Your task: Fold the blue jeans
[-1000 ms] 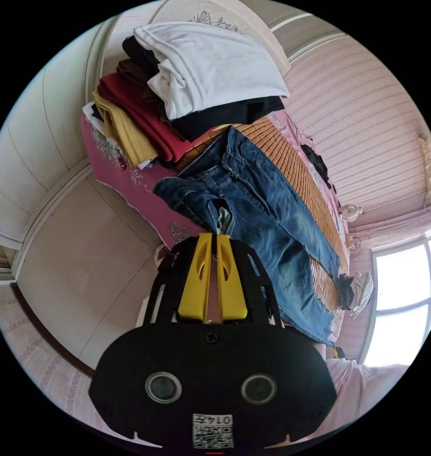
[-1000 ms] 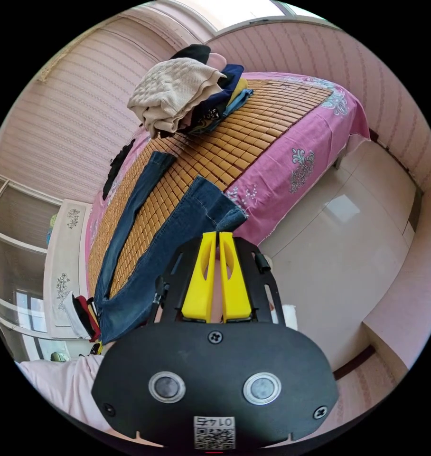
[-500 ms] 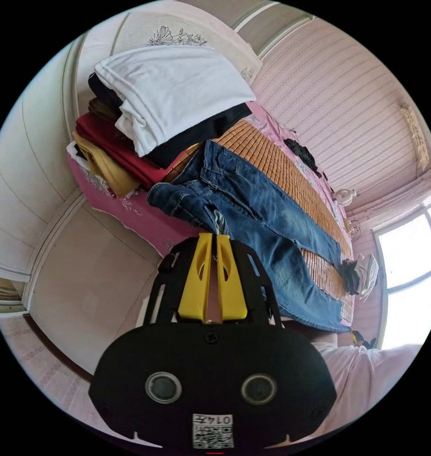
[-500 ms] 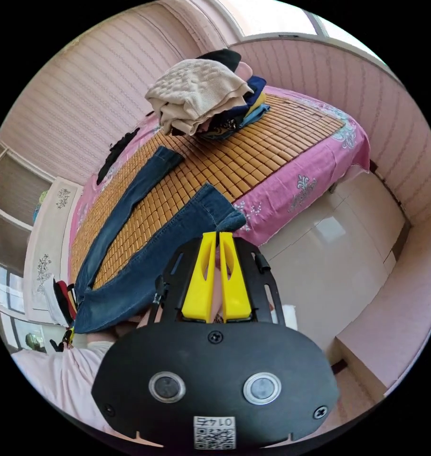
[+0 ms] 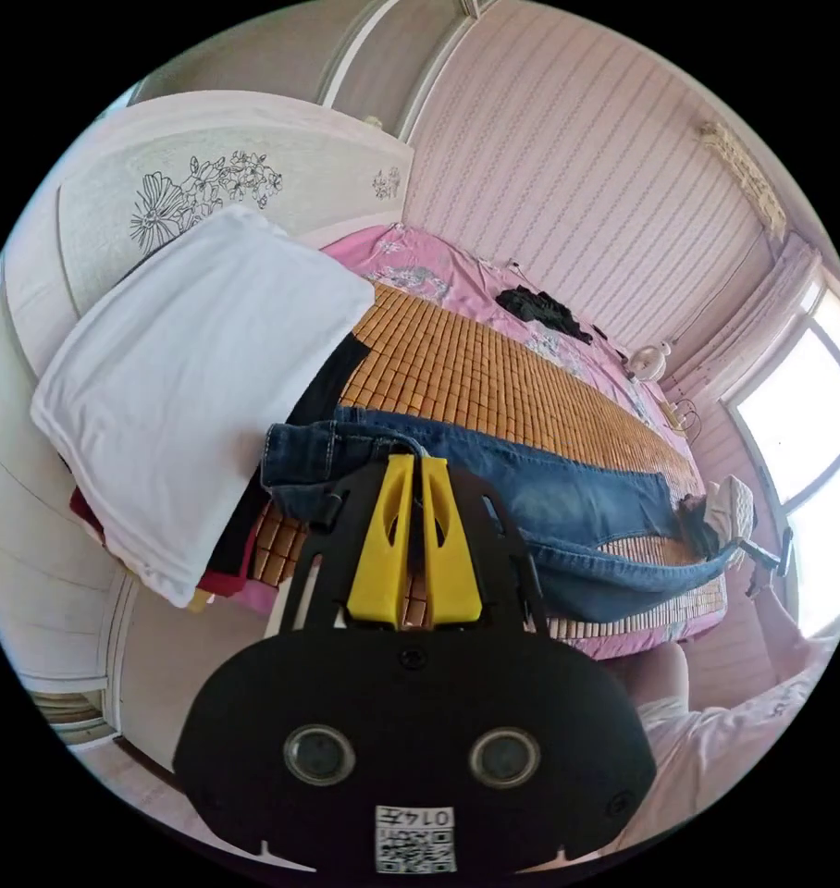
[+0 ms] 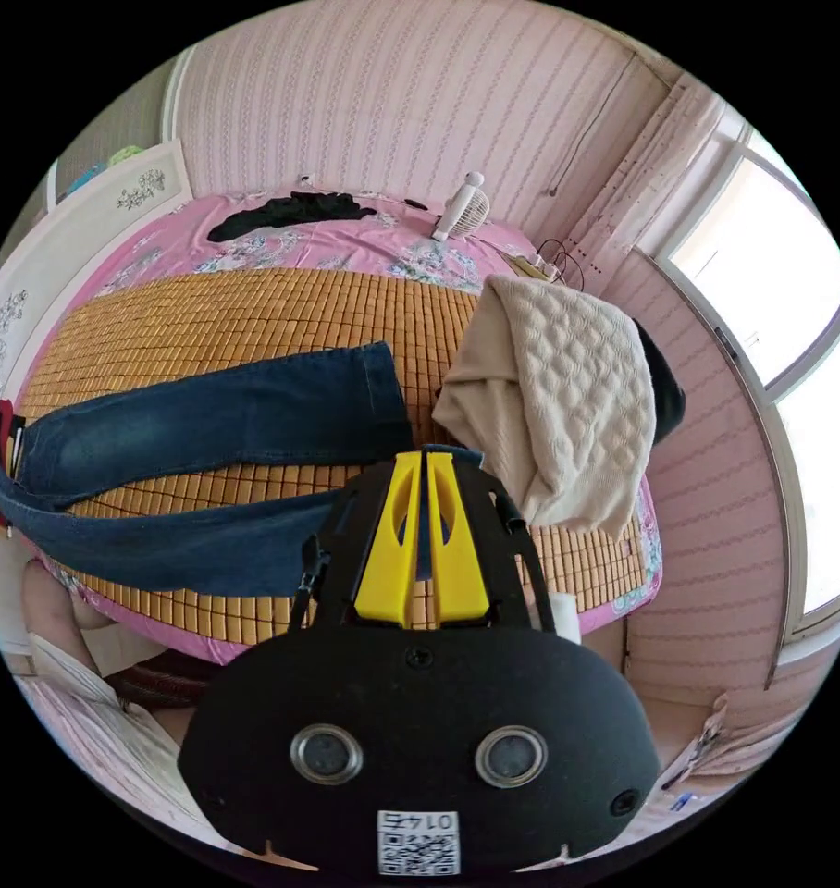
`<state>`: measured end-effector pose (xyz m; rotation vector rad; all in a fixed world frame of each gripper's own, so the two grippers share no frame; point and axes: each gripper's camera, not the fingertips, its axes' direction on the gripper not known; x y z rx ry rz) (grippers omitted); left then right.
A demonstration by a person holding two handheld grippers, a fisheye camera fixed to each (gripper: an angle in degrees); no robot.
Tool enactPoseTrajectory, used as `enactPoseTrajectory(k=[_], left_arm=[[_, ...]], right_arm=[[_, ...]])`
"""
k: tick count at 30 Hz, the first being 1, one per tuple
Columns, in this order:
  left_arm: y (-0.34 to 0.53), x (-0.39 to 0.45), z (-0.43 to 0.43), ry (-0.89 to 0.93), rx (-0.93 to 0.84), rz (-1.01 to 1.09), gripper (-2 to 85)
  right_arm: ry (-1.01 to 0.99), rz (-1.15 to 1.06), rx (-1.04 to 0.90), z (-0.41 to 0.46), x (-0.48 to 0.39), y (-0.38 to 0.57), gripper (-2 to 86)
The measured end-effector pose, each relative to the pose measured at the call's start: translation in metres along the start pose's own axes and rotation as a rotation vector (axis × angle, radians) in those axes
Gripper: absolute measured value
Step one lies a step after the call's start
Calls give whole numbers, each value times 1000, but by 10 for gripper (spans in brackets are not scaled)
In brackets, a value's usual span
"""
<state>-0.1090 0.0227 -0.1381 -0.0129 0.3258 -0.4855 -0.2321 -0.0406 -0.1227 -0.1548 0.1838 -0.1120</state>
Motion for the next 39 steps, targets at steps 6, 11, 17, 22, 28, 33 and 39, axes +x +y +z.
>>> enactPoseTrajectory(k=[6, 11, 17, 22, 28, 33, 39], left_arm=[[-52, 39, 71, -75, 13, -255, 66], [-44, 93, 84, -22, 112, -82, 51], [-11, 155, 197, -59, -353, 96, -2], [2, 213, 241, -256, -449, 293, -9], [2, 237, 254, -237, -609, 425, -10], [24, 242, 245, -223, -606, 396, -10], [24, 263, 204, 202, -422, 178, -5]], right_arm=[[-70, 298, -16, 38, -16, -75, 57], [-70, 155, -90, 103, -62, -41, 70], [-219, 94, -322, 190, -114, -12, 31], [-98, -47, -279, 190, -134, -8, 1], [-19, -275, -406, 164, -141, 61, -4], [-137, -142, -401, 111, -105, 184, -4], [-218, 199, -168, 58, -34, 244, 5]])
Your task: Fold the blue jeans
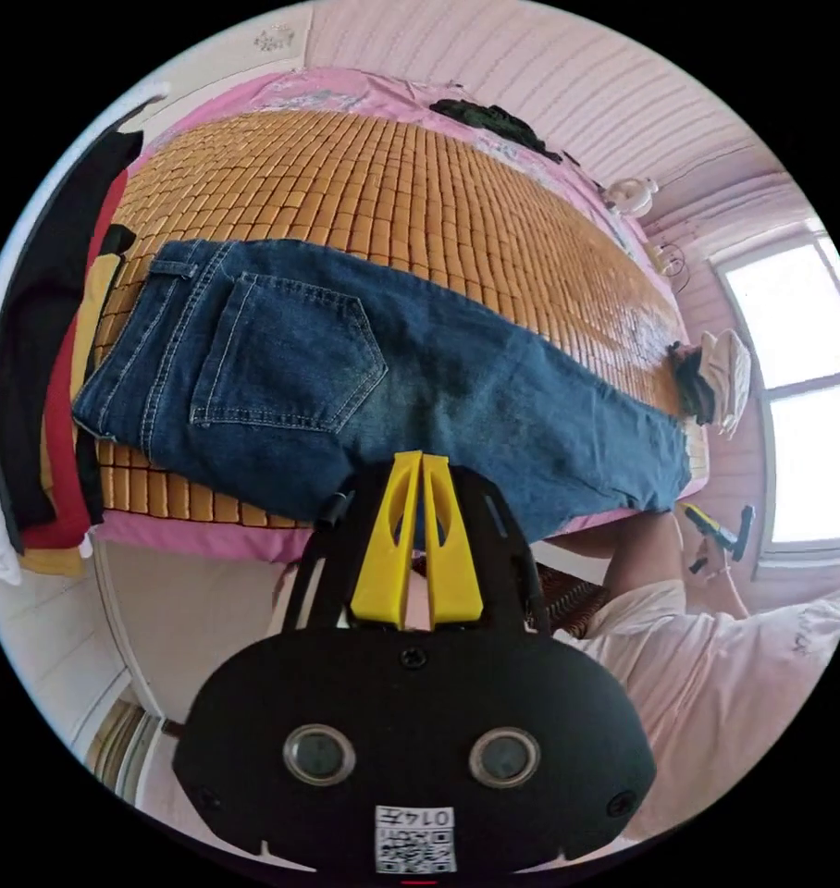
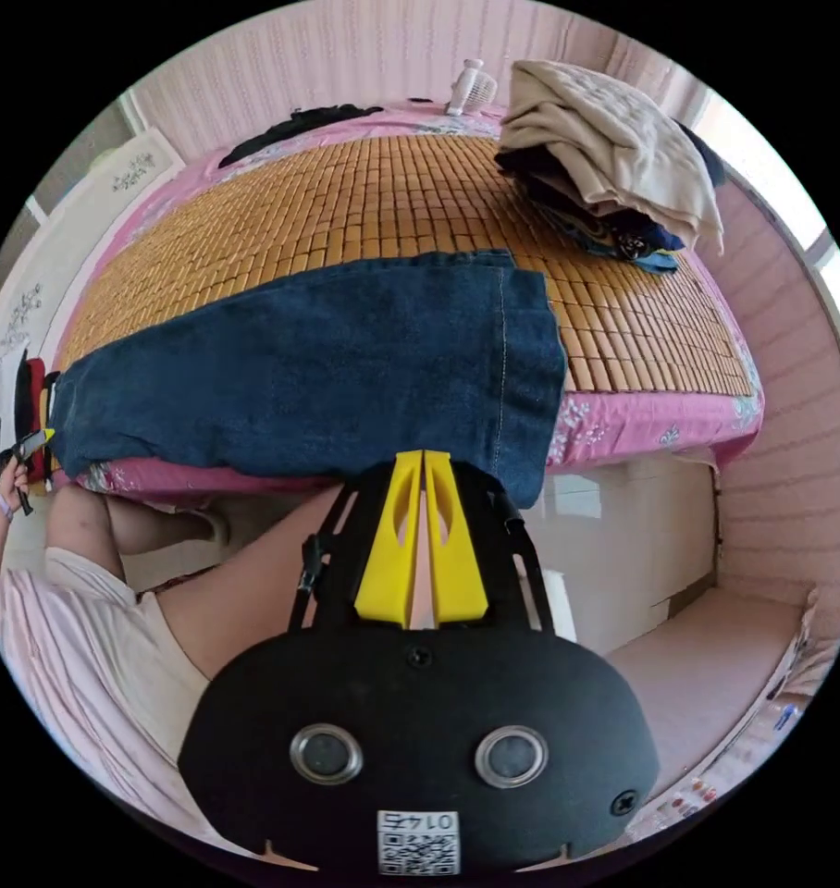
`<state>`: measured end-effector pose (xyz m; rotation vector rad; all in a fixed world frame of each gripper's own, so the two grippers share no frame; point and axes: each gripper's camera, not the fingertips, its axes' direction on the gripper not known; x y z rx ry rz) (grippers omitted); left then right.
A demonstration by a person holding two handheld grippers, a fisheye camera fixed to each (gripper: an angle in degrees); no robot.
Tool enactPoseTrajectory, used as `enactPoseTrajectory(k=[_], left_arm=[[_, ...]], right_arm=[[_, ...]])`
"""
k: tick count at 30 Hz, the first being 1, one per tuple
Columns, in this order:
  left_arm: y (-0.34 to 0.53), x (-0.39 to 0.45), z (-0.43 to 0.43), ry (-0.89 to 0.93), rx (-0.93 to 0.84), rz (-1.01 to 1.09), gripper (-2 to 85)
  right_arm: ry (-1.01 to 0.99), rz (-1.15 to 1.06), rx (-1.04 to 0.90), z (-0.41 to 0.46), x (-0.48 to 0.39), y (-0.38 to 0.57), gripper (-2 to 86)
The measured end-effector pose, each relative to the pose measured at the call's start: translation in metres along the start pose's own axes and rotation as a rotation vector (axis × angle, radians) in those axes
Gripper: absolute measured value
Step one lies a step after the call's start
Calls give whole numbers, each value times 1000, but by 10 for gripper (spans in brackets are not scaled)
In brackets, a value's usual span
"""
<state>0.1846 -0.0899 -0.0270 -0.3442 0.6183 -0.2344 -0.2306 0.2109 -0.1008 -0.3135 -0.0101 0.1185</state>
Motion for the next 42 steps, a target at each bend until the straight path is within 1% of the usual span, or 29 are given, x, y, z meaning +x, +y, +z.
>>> enactPoseTrajectory(k=[1, 3, 4, 5, 6, 8, 10, 11, 13, 16, 18, 19, 20, 22, 24, 26, 27, 28, 32, 35, 37, 39, 41, 42], left_arm=[[-2, 18, -5, 32, 55, 48, -3], [-10, 49, -4, 44, 88, 136, 7], [-18, 70, 3, 23, 84, 207, 32], [-22, 82, 9, 7, 73, 243, 45], [-31, 105, 23, -22, 41, 323, 55], [-44, 142, 51, -46, -20, 433, 68], [-59, 193, 94, -45, -107, 568, 73], [-62, 205, 104, -47, -122, 598, 70], [-73, 257, 147, -60, -171, 709, 58], [-86, 312, 192, -59, -197, 795, 59], [-94, 335, 217, -80, -238, 817, 74], [-99, 347, 234, -109, -275, 821, 89], [-101, 352, 242, -132, -294, 817, 95], [-104, 364, 275, -221, -410, 804, 108], [-102, 376, 284, -261, -416, 861, 106], [-103, 383, 289, -270, -439, 854, 94], [-102, 386, 289, -298, -430, 852, 64], [-98, 389, 287, -305, -419, 865, 13], [-80, 393, 275, -280, -354, 917, -6], [-73, 400, 245, -248, -255, 932, -9], [-76, 397, 226, -209, -187, 871, -9], [-81, 392, 230, -244, -165, 793, -9], [-87, 384, 242, -272, -174, 721, -9], [-89, 375, 251, -263, -196, 658, -9]], right_arm=[[-5, 29, 20, -3, 7, 1, 7], [-31, 99, 98, -7, 31, -4, 43], [-36, 107, 115, -8, 36, -7, 59], [-38, 117, 149, -8, 44, -15, 82], [-21, 114, 184, -8, 50, -25, 98], [15, 104, 216, -6, 58, -42, 110], [19, 92, 207, -1, 69, -61, 117], [14, 77, 185, 4, 75, -73, 119], [30, 73, 144, 12, 84, -90, 120], [98, 86, 101, 25, 97, -108, 119], [134, 94, 28, 39, 110, -115, 107], [121, 86, 10, 41, 113, -115, 102], [63, 56, 36, 39, 117, -111, 81], [59, 62, 44, 34, 126, -107, 67], [40, 47, 64, 25, 136, -96, 55], [32, 6, 96, 15, 140, -86, 21], [36, -12, 120, 7, 144, -82, 12], [36, -22, 135, 1, 145, -80, 7], [7, -82, 224, -43, 160, -76, -2], [-14, -112, 228, -66, 172, -89, -1], [-26, -103, 208, -65, 179, -100, 3], [25, -50, 138, -52, 194, -107, 16], [76, 31, 108, -51, 210, -99, 25], [62, 74, 135, -57, 222, -85, 33]])
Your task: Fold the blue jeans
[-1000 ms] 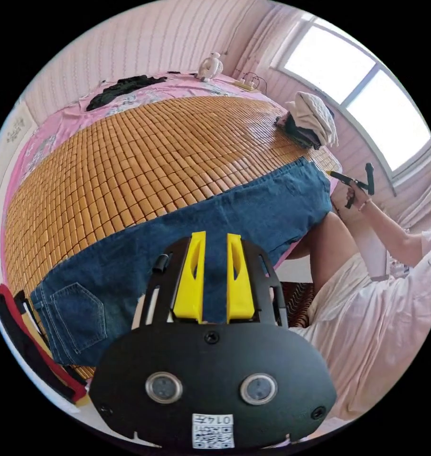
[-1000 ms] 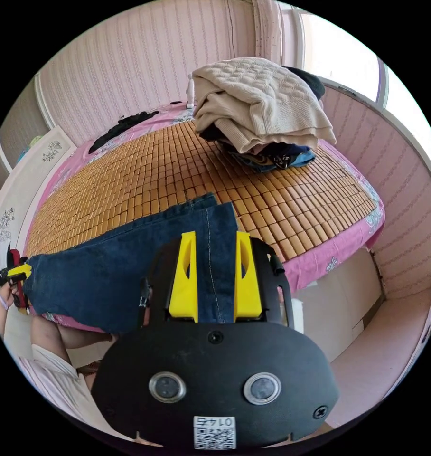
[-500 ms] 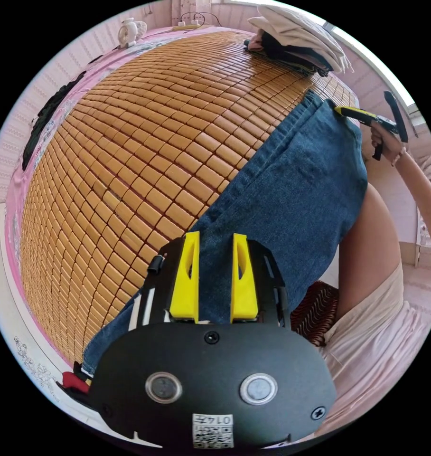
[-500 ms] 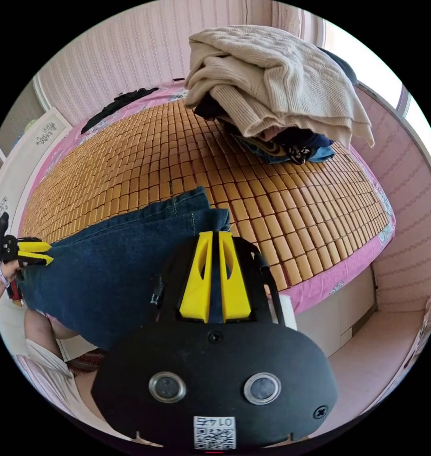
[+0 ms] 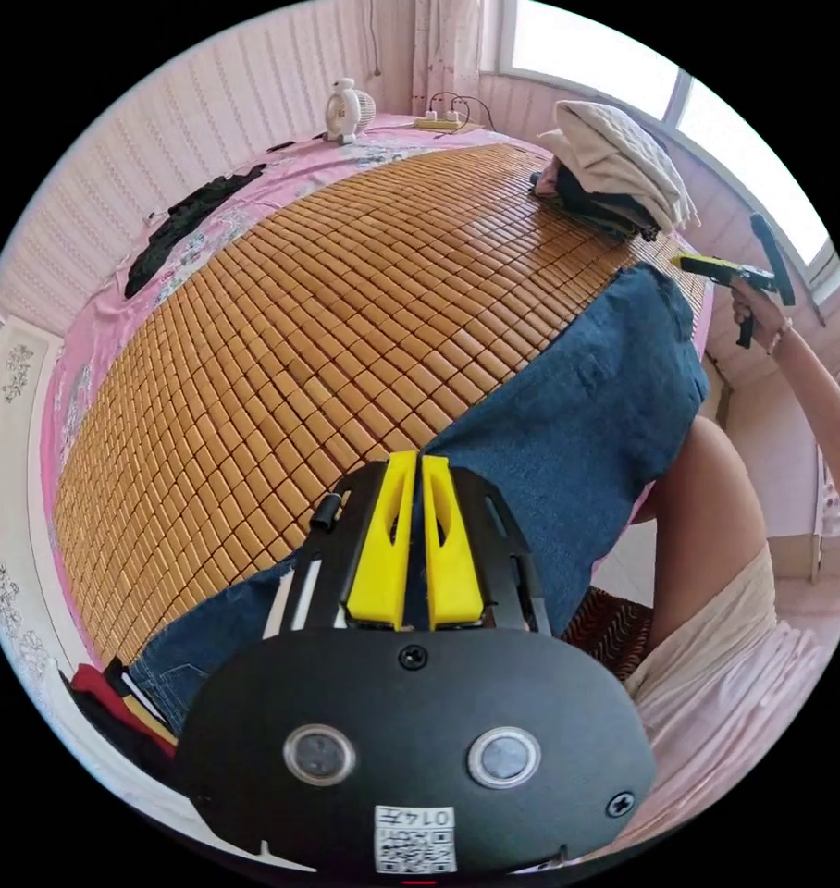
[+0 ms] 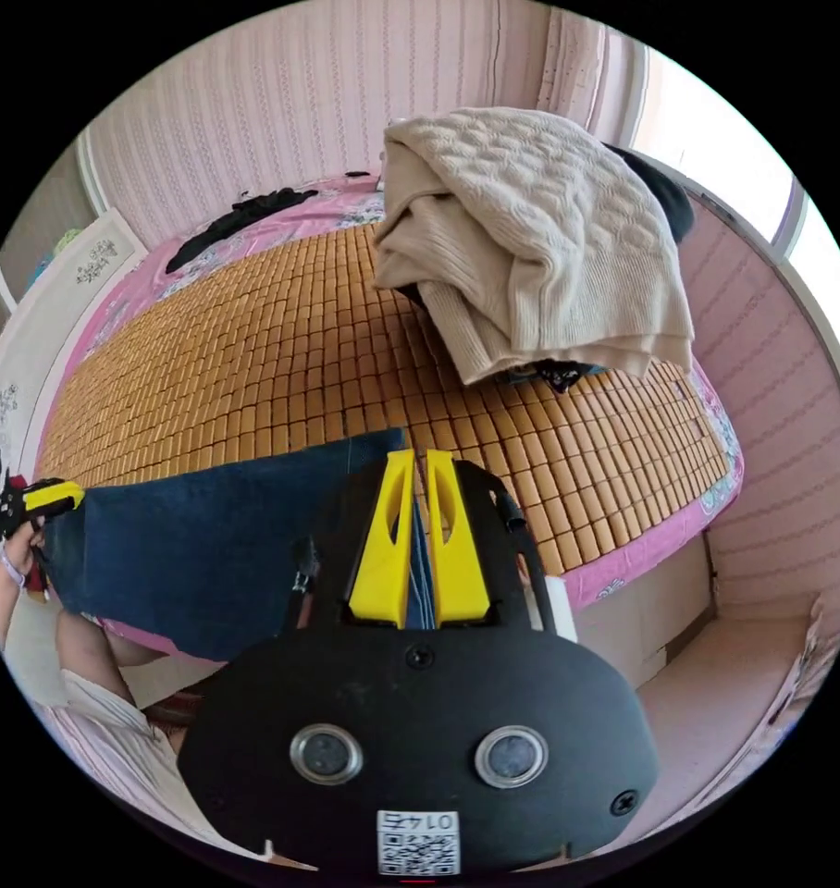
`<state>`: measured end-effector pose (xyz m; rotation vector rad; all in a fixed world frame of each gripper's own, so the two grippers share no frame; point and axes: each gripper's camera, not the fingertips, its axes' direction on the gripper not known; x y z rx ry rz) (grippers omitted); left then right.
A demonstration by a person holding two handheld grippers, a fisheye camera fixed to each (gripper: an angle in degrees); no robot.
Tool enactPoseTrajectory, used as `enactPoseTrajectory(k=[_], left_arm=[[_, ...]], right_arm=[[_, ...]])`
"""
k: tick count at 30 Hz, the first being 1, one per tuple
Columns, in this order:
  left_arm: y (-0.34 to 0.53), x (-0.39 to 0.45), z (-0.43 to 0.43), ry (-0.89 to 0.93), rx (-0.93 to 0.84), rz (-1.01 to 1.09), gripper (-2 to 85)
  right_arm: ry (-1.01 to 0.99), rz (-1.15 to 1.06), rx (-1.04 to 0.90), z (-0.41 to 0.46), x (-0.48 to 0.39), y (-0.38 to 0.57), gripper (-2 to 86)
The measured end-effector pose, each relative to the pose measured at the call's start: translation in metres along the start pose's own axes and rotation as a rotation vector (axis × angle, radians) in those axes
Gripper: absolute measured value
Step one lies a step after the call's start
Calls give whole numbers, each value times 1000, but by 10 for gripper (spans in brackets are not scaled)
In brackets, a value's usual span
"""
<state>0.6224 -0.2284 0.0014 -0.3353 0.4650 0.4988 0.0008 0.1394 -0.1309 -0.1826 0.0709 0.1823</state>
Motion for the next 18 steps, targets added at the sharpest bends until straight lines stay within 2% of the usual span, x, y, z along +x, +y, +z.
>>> enactPoseTrajectory(k=[2, 5, 8, 11, 13, 16, 18], left_arm=[[5, -6, 17, 7, -62, -64, -9], [17, -1, 18, 24, -16, -87, -8], [34, 14, 3, 63, 59, -13, -3], [59, 36, -9, 110, 103, 101, 11], [81, 51, -8, 160, 104, 180, 34], [103, 63, 2, 167, 84, 220, 59], [111, 64, 10, 157, 43, 205, 66]], right_arm=[[-52, 58, 50, -13, 22, 29, 50], [-127, 227, 96, -23, 63, 94, 73], [-224, 472, 54, -8, 101, 159, 109], [-447, 640, 26, 15, 122, 195, 121], [-529, 615, 22, 21, 123, 195, 107], [-486, 556, 111, -3, 124, 176, 53], [-549, 426, 187, -30, 118, 144, 30]])
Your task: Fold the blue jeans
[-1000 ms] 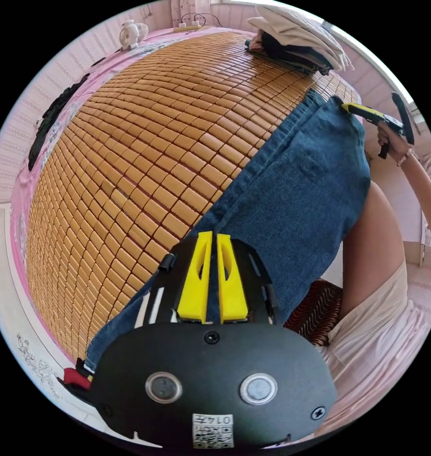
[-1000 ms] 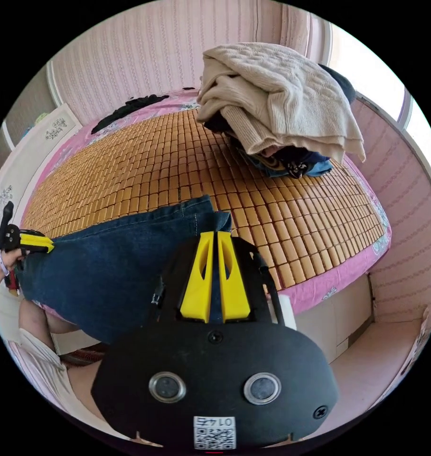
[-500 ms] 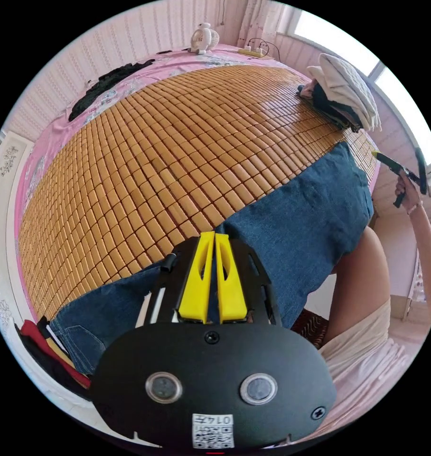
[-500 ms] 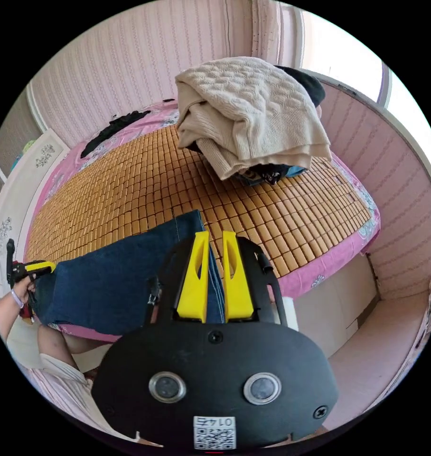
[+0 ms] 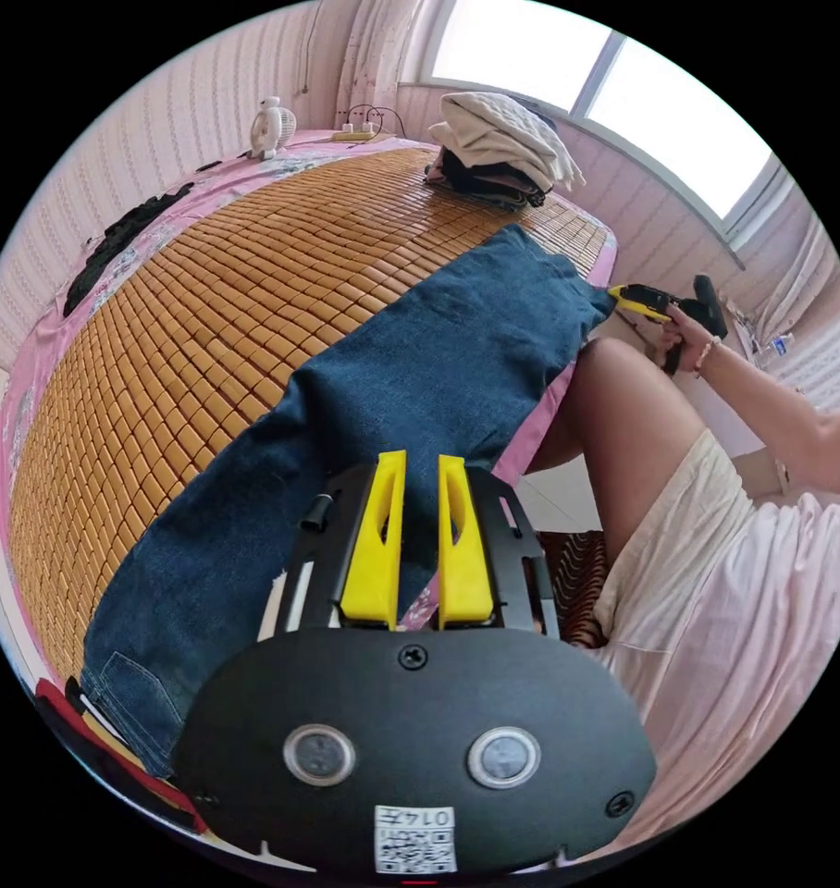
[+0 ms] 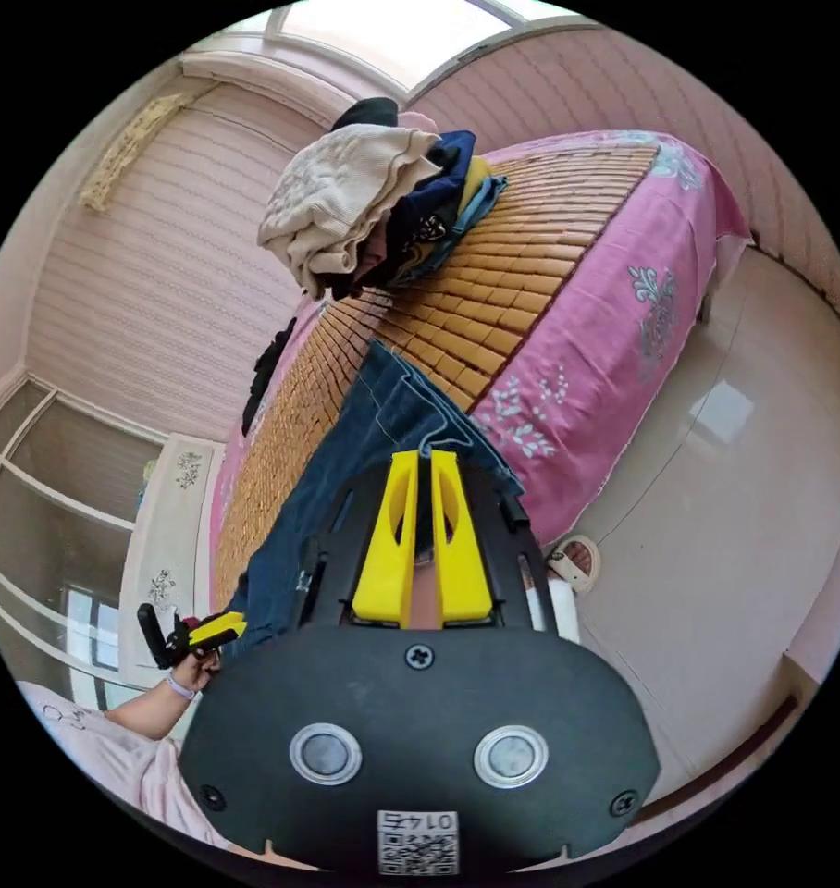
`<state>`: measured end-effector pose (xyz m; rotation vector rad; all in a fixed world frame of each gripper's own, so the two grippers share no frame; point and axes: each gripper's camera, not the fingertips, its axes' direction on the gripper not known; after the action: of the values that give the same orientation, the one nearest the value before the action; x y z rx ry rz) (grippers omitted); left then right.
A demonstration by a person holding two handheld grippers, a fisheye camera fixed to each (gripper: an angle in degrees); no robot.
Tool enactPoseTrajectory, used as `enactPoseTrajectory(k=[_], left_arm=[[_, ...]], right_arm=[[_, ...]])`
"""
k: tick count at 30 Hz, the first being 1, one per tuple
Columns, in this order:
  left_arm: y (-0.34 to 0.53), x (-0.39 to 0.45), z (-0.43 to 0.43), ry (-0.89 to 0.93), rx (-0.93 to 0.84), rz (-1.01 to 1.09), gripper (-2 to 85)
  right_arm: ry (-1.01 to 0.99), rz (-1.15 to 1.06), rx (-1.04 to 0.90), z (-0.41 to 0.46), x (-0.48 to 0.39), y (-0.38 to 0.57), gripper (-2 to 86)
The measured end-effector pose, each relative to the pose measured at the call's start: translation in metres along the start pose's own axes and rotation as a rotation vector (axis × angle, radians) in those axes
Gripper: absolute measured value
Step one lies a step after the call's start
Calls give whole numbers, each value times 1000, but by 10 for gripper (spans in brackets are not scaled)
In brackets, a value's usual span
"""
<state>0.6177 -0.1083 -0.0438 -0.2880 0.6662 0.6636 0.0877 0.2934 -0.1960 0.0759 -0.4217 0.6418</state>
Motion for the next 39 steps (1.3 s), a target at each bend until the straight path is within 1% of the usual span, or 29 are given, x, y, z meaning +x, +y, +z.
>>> enactPoseTrajectory(k=[1, 3, 4, 5, 6, 7, 9, 10, 11, 12, 15, 16, 18, 20, 22, 25, 27, 28, 30, 32, 33, 34, 36, 38, 39], left_arm=[[4, 1, 3, 1, -5, -7, 69], [9, 3, 5, 3, -1, -13, 70], [11, 5, 6, 3, -7, -16, 70], [11, 5, 7, 2, -9, -17, 70], [13, 8, 8, 2, -12, -19, 70], [15, 10, 11, 2, -18, -16, 70], [19, 13, 17, 1, -39, -18, 71], [22, 15, 22, 8, -60, -22, 72], [24, 16, 24, 14, -71, -23, 73], [28, 18, 27, 23, -90, -26, 74], [38, 22, 29, 9, -86, -21, 76], [41, 23, 30, 6, -89, -19, 76], [46, 24, 31, 0, -93, -15, 76], [50, 24, 32, -2, -101, -15, 75], [55, 24, 33, -1, -111, -20, 75], [64, 23, 35, 5, -113, -39, 74], [71, 22, 33, 11, -98, -47, 75], [78, 22, 31, 19, -76, -58, 77], [90, 20, 25, 52, -33, -90, 78], [104, 18, 16, 80, -7, -125, 78], [114, 18, 8, 84, 30, -141, 77], [126, 17, -4, 89, 104, -157, 74], [144, 14, -17, 98, 154, -201, 71], [163, 11, -23, 104, 158, -249, 71], [177, 10, -26, 103, 159, -274, 71]], right_arm=[[-9, -44, 8, -3, -10, -7, 28], [-21, -235, 51, -21, -49, -25, 25], [0, -264, 66, -25, -54, -25, 24], [66, -278, 89, -29, -54, -23, 25], [153, -234, 66, -26, -39, -19, 28], [197, -191, 33, -20, -27, -15, 29], [285, 44, -85, 7, 31, 5, 45], [289, 84, -110, 13, 42, 10, 67], [269, 123, -136, 20, 57, 20, 111], [246, 164, -116, 24, 68, 29, 139], [234, 171, -105, 39, 78, 38, 163], [221, 185, -123, 44, 81, 39, 162], [121, 255, -163, 56, 91, 42, 134], [115, 279, -191, 57, 91, 42, 115], [132, 240, -214, 55, 81, 38, 68], [78, 70, -230, 54, 44, 29, 34], [-32, -82, -175, 51, -1, 21, 25], [-37, -123, -154, 50, -14, 20, 23], [-20, -284, -49, 39, -57, 16, 19], [-9, -310, 20, 31, -67, 16, 16], [-1, -298, 37, 32, -62, 18, 15], [28, -289, 37, 34, -58, 21, 15], [264, -195, -58, 66, -25, 36, 14], [327, -61, -118, 84, 1, 54, 13], [334, -21, -119, 91, 5, 70, 11]])
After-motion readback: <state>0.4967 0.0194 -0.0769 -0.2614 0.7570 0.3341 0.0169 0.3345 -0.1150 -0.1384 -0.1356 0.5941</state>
